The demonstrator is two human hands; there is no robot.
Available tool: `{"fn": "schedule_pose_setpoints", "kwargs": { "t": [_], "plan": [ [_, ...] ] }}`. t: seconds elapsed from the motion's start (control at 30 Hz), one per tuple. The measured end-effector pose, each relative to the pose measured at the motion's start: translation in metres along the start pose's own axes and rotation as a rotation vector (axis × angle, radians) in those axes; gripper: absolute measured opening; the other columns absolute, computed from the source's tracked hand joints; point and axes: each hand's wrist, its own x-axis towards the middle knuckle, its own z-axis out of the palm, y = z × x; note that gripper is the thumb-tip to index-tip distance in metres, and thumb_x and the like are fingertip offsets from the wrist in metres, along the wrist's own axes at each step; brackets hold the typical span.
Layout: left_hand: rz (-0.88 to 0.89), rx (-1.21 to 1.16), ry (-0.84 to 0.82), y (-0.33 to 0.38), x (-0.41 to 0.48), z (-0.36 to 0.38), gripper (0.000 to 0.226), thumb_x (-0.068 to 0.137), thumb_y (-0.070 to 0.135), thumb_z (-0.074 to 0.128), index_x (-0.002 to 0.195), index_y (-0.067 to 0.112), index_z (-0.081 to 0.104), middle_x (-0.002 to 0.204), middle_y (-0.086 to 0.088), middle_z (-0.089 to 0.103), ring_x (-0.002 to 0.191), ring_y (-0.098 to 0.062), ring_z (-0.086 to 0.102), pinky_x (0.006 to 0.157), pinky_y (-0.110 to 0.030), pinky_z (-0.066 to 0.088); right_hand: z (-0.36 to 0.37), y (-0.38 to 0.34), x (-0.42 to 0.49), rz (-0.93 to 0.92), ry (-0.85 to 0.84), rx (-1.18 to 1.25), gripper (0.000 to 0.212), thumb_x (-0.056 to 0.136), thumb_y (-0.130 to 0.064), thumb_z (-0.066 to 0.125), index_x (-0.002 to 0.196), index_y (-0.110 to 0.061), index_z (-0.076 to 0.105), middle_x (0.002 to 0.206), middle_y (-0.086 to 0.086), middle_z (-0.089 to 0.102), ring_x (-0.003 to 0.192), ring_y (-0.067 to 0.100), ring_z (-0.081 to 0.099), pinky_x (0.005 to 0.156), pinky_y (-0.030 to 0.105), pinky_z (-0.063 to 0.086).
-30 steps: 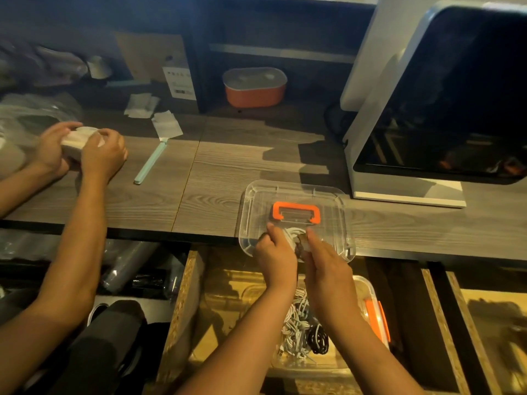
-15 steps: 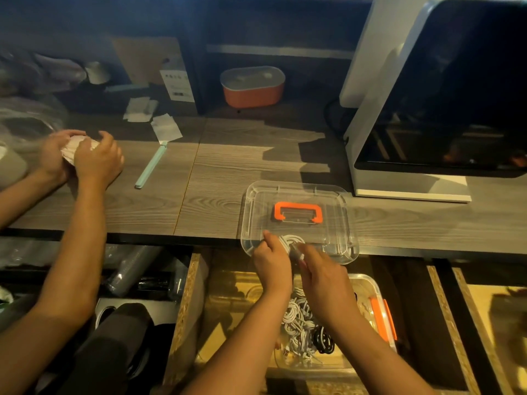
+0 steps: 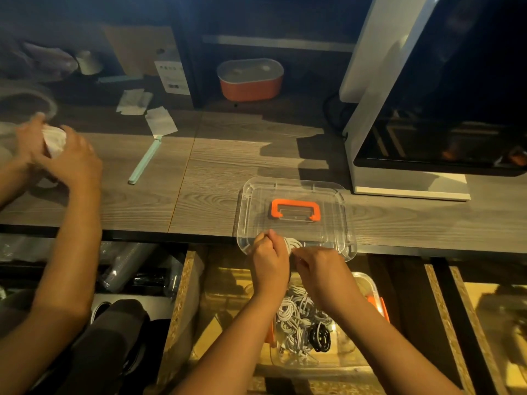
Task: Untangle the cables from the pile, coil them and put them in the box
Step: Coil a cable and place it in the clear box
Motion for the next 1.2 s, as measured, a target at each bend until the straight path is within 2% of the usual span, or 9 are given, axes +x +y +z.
{"fn": "schedule_pose_setpoints", "kwargs": {
  "t": [0.07, 0.2, 0.37, 0.53, 0.73, 0.83, 0.93, 1.07, 1.2],
  "plan": [
    [-0.022, -0.064, -0.059, 0.004, 0.003, 0.000, 0.044, 0.097, 0.021, 0.034, 0.063, 0.003, 0.054, 0.061, -0.007, 0.052, 0.054, -0.012, 0.045, 0.054, -0.025, 0.032, -0.008, -0.002, -0.001, 0.133, 0.040, 0.179, 0.011, 0.087, -0.010, 0.061, 0.080, -0.018, 0.063, 0.065, -0.001, 0.067, 0.055, 0.016, 0.062, 0.052, 0.033, 0.047],
    [-0.034, -0.149, -0.138, 0.021, 0.009, -0.005, 0.036, 0.101, 0.014, 0.036, 0.069, 0.011, 0.053, 0.062, 0.001, 0.052, 0.060, -0.012, 0.052, 0.058, -0.029, 0.039, -0.028, -0.013, -0.004, 0.411, 0.073, 0.660, 0.015, 0.081, -0.008, 0.072, 0.091, -0.018, 0.066, 0.060, 0.000, 0.067, 0.050, 0.013, 0.064, 0.051, 0.024, 0.054],
    [-0.003, -0.224, -0.123, 0.039, 0.004, -0.012, 0.034, 0.100, 0.010, 0.038, 0.070, 0.015, 0.053, 0.064, 0.009, 0.050, 0.060, -0.002, 0.049, 0.056, -0.015, 0.035, -0.042, -0.019, -0.007, 0.581, 0.128, 1.071, 0.031, 0.079, -0.003, 0.072, 0.096, -0.011, 0.047, 0.063, 0.013, 0.063, 0.046, 0.017, 0.058, 0.046, 0.023, 0.049],
    [-0.069, -0.277, -0.148, 0.049, 0.006, -0.015, 0.034, 0.101, 0.016, 0.037, 0.073, 0.016, 0.055, 0.065, 0.011, 0.054, 0.062, 0.003, 0.054, 0.058, -0.006, 0.035, -0.046, -0.015, -0.008, 0.634, 0.004, 1.402, 0.033, 0.070, -0.013, 0.070, 0.098, -0.005, 0.055, 0.061, 0.009, 0.056, 0.043, 0.009, 0.048, 0.040, 0.017, 0.043],
    [-0.086, -0.298, -0.164, 0.059, 0.006, -0.014, 0.034, 0.101, 0.019, 0.036, 0.071, 0.020, 0.053, 0.068, 0.008, 0.055, 0.064, 0.000, 0.051, 0.057, -0.006, 0.035, -0.040, -0.020, -0.005, 0.620, 0.115, 1.324, 0.007, 0.086, -0.013, 0.063, 0.086, -0.007, 0.059, 0.059, 0.001, 0.054, 0.044, 0.004, 0.043, 0.040, 0.014, 0.035],
    [-0.215, -0.349, -0.178, 0.059, 0.008, -0.011, 0.033, 0.102, 0.024, 0.036, 0.078, 0.015, 0.057, 0.069, 0.004, 0.058, 0.064, -0.004, 0.054, 0.053, -0.006, 0.037, -0.038, -0.023, -0.002, 0.563, 0.146, 1.215, 0.006, 0.089, -0.017, 0.061, 0.093, -0.012, 0.063, 0.068, -0.002, 0.060, 0.052, 0.004, 0.049, 0.047, 0.016, 0.040],
    [-0.274, -0.392, -0.210, 0.056, 0.008, -0.012, 0.035, 0.102, 0.027, 0.037, 0.075, 0.017, 0.057, 0.069, 0.002, 0.060, 0.064, -0.008, 0.057, 0.055, -0.013, 0.042, -0.041, -0.021, -0.001, 0.459, 0.058, 1.187, 0.018, 0.093, -0.018, 0.055, 0.108, -0.018, 0.065, 0.090, 0.003, 0.069, 0.073, 0.009, 0.062, 0.063, 0.020, 0.050],
    [-0.020, -0.307, -0.230, 0.057, 0.010, -0.018, 0.032, 0.102, 0.021, 0.037, 0.072, 0.022, 0.049, 0.067, 0.005, 0.052, 0.059, 0.001, 0.052, 0.054, -0.010, 0.037, -0.049, -0.015, -0.002, 0.379, 0.006, 1.123, 0.027, 0.096, -0.015, 0.049, 0.117, -0.024, 0.064, 0.103, -0.002, 0.069, 0.090, 0.010, 0.063, 0.073, 0.018, 0.050],
    [0.220, -0.226, -0.242, 0.051, 0.020, -0.017, 0.030, 0.096, 0.033, 0.034, 0.072, 0.018, 0.044, 0.068, 0.009, 0.046, 0.061, 0.000, 0.049, 0.055, -0.009, 0.035, -0.052, -0.010, 0.001, 0.514, 0.008, 1.227, 0.027, 0.095, -0.021, 0.047, 0.110, -0.018, 0.068, 0.107, 0.011, 0.066, 0.096, 0.024, 0.059, 0.082, 0.033, 0.045]
  ]
}}
